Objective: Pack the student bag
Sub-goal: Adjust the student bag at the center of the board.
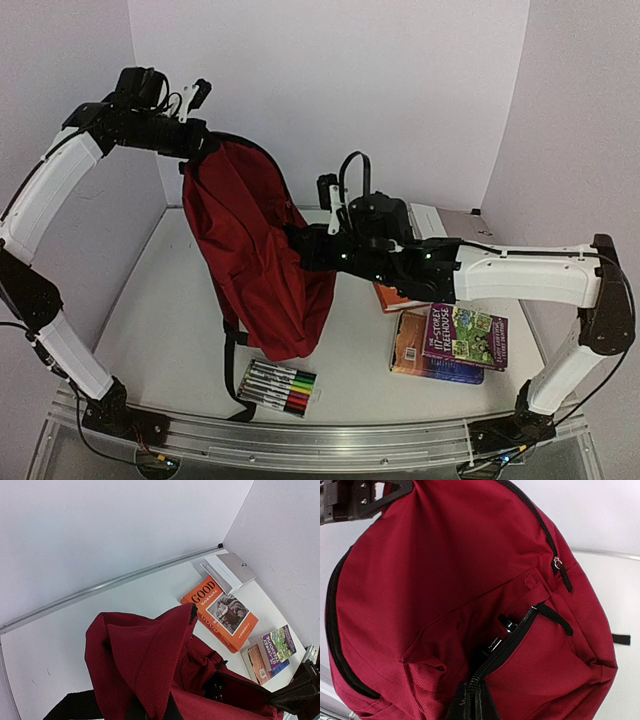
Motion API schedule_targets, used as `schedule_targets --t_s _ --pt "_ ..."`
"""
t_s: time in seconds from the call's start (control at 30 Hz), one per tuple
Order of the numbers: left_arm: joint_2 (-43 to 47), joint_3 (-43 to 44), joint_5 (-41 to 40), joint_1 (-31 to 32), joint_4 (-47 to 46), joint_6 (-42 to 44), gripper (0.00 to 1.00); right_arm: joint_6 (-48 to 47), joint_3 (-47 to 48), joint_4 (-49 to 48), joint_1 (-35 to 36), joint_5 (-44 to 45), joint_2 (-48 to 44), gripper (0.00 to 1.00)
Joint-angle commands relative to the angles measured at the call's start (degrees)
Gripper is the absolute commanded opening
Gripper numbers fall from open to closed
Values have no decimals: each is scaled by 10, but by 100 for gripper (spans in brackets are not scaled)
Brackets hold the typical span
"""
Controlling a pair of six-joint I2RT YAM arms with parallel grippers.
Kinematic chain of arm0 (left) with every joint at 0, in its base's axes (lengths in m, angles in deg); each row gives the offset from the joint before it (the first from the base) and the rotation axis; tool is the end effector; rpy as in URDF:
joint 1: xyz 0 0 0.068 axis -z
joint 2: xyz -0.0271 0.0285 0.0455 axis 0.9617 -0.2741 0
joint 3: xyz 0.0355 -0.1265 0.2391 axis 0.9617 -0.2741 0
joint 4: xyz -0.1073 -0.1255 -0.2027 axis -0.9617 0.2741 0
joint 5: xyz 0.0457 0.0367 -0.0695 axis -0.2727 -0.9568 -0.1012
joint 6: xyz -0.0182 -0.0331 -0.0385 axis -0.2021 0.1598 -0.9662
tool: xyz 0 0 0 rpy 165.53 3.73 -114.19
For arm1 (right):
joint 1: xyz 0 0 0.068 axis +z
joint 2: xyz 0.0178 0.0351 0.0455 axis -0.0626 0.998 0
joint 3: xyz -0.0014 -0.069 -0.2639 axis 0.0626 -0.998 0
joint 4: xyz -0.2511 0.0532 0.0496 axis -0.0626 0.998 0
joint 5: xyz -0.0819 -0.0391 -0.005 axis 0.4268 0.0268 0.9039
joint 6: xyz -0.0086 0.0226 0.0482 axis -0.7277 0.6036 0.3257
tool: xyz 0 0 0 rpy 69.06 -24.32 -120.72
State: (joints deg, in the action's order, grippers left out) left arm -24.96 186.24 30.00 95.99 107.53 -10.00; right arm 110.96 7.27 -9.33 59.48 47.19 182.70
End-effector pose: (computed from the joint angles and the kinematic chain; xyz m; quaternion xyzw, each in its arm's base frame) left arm 0.2930 -0.1286 0.4665 0.2212 0.8333 -0.2196 0.4567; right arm 0.1829 0.3509 0.3255 -0.1856 0.7509 0.4261 0.4692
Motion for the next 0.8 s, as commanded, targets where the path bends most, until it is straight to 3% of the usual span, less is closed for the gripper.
schedule_targets --t_s 0.0,0.1,0.17,0.43,0.5,0.67,0.77 --pt "-24 92 -16 -21 -92 29 0 -91 42 -57 5 68 -24 0" --pt "-16 47 -3 -23 -134 16 0 -130 -8 -126 5 76 -28 0" --pt "-1 -28 7 -23 -157 -8 0 -130 -42 -140 5 73 -17 0" --pt "134 -456 21 -23 -311 -184 0 -20 -146 -101 5 73 27 0" --pt "160 -536 7 -23 -326 -229 5 4 -163 -99 5 57 36 0" --pt "199 -602 -76 -22 -253 -307 61 47 -175 -98 5 -4 70 0" --pt "231 -596 -76 -19 -226 -309 72 62 -169 -95 5 -20 89 0"
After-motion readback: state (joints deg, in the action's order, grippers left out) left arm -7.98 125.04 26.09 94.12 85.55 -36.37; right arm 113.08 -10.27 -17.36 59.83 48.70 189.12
